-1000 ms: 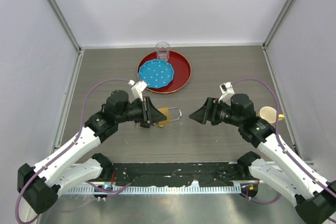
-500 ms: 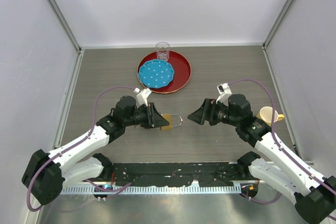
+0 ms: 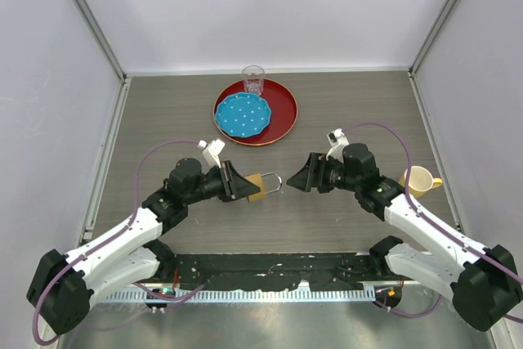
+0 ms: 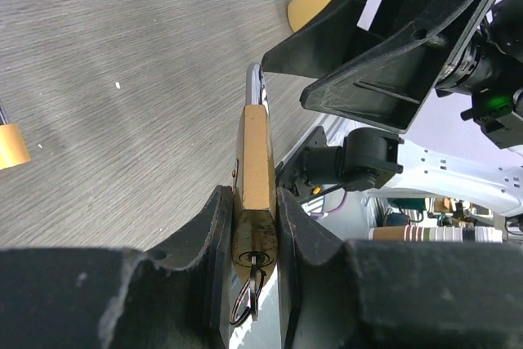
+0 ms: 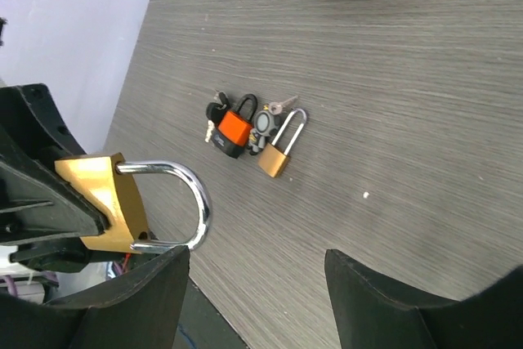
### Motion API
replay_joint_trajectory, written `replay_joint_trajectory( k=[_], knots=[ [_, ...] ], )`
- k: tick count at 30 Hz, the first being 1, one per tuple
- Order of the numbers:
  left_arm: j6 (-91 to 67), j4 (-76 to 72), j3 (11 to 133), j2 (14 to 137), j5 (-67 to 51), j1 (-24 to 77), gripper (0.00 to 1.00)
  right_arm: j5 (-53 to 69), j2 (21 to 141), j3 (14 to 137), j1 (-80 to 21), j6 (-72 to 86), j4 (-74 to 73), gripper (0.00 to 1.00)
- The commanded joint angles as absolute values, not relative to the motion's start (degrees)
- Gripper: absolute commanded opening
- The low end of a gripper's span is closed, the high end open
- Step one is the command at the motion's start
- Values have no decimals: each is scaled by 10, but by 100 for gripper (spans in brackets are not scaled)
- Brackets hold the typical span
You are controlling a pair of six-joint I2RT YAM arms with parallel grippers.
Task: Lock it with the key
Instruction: Lock the lock.
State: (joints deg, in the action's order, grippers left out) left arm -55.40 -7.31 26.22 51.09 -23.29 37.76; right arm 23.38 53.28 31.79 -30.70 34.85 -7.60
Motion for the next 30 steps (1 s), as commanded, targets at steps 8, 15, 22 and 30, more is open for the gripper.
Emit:
replay_joint_trajectory(
  k=[8, 15, 22, 30],
  knots=[
    [-570, -188, 287, 522, -252, 375, 0, 226, 586, 337, -353, 366, 47, 68],
    [-577, -209, 286, 530, -266, 375, 0, 192, 627, 340, -372, 361, 66, 59],
    [-582, -213, 280, 526, -275, 375, 0, 193, 632, 349, -372, 364, 89, 56],
    [-582, -219, 283, 534, -281, 375, 0, 184, 647, 354, -373, 363, 113, 60]
  ],
)
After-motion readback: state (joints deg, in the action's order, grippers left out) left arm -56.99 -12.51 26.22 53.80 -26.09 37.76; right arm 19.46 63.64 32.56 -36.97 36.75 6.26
